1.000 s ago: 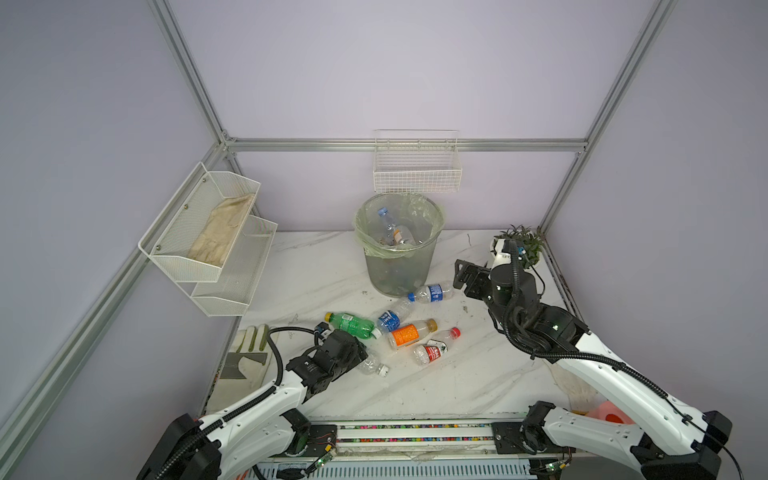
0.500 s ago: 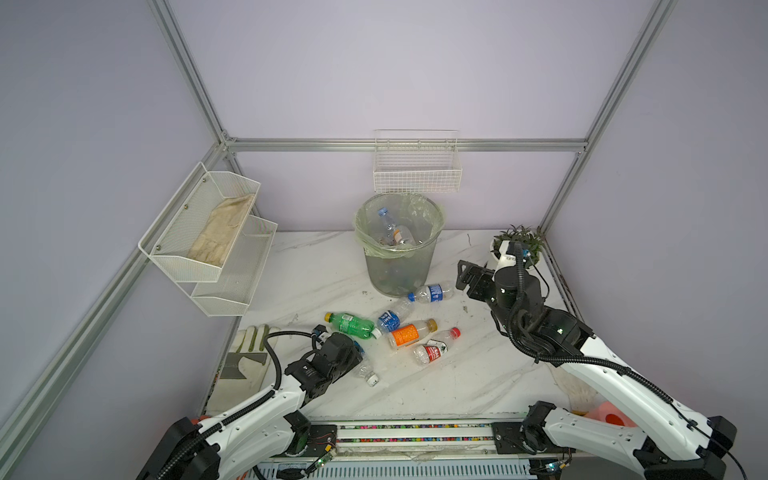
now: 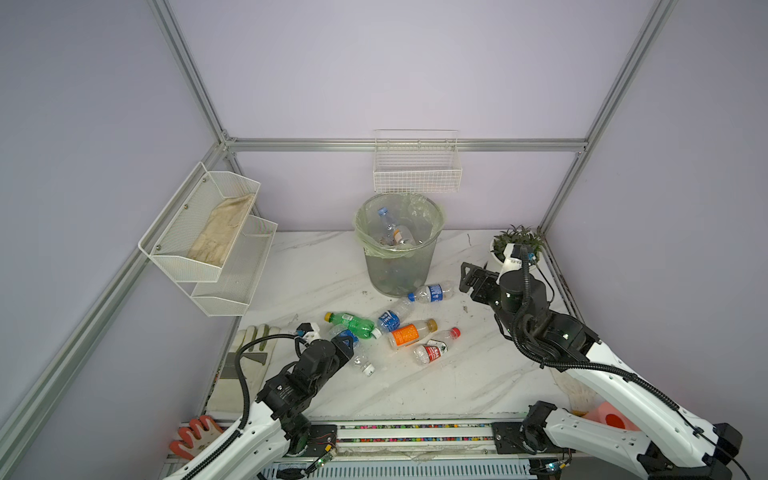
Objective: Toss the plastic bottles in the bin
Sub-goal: 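Lift the Pocari Sweat bottle with the left gripper toward the wastebasket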
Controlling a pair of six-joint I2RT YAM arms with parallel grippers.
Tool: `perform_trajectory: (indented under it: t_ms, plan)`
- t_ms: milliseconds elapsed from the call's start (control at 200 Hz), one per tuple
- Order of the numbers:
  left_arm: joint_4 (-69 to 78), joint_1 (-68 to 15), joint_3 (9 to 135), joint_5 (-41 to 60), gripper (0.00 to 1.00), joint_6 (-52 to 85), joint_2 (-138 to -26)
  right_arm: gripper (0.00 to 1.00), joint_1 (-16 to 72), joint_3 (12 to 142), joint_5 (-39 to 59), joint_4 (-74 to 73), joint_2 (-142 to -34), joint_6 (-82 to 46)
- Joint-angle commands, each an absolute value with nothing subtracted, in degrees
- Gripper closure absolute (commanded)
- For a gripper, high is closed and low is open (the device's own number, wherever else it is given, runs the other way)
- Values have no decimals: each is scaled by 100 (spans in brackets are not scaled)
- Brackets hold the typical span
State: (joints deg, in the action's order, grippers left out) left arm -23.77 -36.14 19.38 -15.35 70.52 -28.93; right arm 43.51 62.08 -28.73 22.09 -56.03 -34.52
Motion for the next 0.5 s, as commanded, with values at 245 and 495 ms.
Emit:
perform_trajectory:
  t_ms: [245, 495]
  plan:
    - [-2301, -3639, 2519, -1786, 100, 5491, -2030, 3, 4342, 6176, -2856, 2237, -5565, -3519]
    - [-1612, -3646, 3029, -1329, 100, 4431, -2167, 3, 4342, 6189, -2647, 2253, -5659, -3502]
